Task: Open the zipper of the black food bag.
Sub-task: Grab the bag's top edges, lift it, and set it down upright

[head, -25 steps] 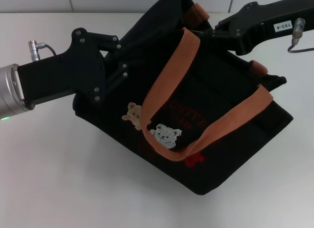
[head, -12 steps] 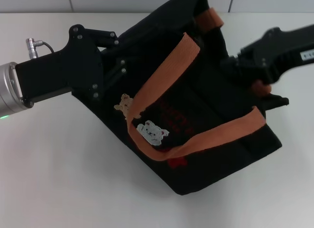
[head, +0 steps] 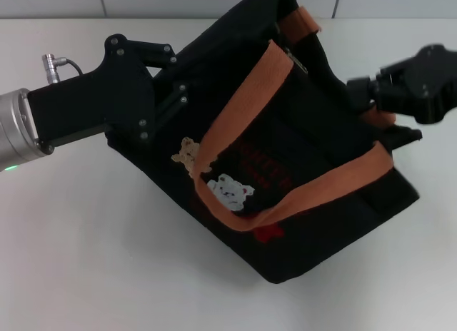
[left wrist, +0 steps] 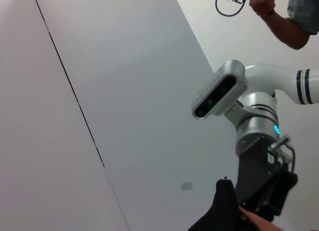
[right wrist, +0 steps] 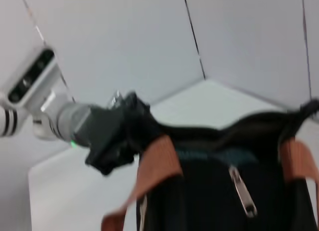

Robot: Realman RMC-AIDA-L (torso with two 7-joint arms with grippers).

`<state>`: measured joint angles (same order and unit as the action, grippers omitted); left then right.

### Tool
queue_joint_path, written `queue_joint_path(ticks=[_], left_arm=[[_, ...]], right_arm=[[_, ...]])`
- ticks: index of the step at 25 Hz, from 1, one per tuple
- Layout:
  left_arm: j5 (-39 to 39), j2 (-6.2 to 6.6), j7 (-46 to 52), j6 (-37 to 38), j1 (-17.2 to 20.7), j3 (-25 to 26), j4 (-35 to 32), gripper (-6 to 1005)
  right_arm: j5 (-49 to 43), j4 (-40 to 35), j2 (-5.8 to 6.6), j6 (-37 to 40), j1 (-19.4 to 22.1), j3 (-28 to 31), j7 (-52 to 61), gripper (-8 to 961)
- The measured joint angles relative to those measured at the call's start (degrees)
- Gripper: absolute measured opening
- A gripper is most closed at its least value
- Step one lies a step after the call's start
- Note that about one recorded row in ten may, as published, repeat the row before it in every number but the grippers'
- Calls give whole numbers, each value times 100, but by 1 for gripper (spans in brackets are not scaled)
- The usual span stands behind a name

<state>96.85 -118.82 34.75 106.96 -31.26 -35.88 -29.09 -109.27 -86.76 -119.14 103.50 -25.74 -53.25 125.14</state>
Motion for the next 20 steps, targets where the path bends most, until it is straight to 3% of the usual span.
queue_joint_path(ticks=[8,10,13,20], left_arm=[[0,0,-3,26,17,-8,0,113],[0,0,-3,30,27,-8,0,113],[0,0,-4,35,32,-7,-4,113],[1,0,-4,51,20,-7,-17,113]], right_arm=[[-70,-77,-11,-746,-82,-378,-439,108],[-96,-51,-3,-870,-196,-501,-509,179],[-132,-36,1,-858,-279,-575,-505,285],[-466,-27,0,-872,-458,-895,-434,349]])
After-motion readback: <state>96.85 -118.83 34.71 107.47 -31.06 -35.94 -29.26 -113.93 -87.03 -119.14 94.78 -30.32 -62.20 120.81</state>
